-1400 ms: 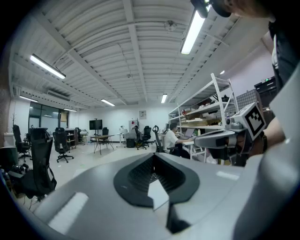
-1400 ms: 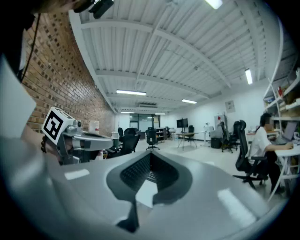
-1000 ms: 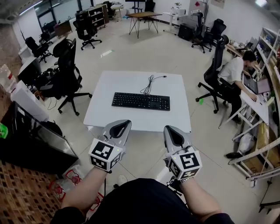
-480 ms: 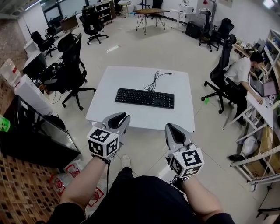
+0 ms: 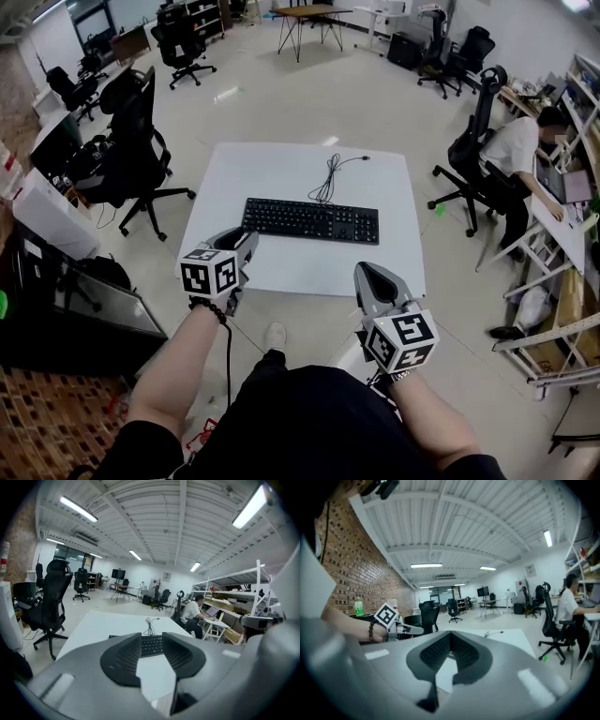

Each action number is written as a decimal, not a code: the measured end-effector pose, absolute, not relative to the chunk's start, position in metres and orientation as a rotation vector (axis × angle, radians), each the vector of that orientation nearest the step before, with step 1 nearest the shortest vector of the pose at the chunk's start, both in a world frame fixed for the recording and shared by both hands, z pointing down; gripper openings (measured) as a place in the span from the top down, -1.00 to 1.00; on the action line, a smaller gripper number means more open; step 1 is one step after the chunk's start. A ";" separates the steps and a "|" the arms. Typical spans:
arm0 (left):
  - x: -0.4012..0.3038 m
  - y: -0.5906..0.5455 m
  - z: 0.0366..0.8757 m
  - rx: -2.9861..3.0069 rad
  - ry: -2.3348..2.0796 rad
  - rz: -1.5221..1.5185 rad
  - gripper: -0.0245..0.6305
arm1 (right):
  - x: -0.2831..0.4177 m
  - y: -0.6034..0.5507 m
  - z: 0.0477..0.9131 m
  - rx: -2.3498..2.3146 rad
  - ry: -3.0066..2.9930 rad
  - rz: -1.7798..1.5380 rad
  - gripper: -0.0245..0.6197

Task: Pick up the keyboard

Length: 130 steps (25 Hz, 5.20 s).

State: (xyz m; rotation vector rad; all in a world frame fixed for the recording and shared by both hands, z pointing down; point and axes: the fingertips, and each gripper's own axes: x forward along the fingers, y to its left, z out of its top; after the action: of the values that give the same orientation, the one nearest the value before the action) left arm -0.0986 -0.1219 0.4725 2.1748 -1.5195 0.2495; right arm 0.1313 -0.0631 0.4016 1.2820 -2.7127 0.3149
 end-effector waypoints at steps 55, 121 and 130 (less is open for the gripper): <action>-0.200 -0.280 0.640 1.720 -1.075 0.266 0.72 | 0.074 -0.208 0.558 1.530 -2.294 1.227 0.69; -0.204 -0.285 0.507 2.006 -1.054 -0.117 0.73 | 0.073 -0.264 0.469 1.631 -2.746 1.365 0.51; -0.203 -0.285 0.503 2.014 -1.063 -0.133 0.73 | 0.074 -0.264 0.463 1.616 -2.767 1.330 0.51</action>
State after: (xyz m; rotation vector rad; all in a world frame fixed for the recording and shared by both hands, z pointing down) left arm -0.2030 -0.2852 0.5027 2.0140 -1.0628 -0.1327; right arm 0.0737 -0.2639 0.4627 1.6164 -2.7670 1.3303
